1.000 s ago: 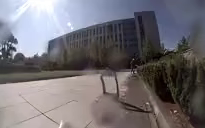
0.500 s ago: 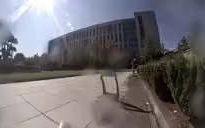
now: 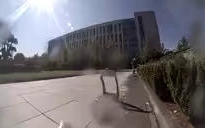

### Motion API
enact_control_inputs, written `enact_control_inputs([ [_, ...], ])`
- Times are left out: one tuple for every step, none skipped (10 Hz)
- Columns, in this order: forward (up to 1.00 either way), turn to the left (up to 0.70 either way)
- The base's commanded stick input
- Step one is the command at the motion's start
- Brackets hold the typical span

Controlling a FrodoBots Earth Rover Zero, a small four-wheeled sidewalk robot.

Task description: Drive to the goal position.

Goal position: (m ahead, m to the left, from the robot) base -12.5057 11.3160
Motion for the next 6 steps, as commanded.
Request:
enact_control_inputs([
  [0.05,0.0],
  [0.05,0.0],
  [0.05,0.0],
  [0.05,0.0],
  [0.05,0.0],
  [0.05,0.0],
])
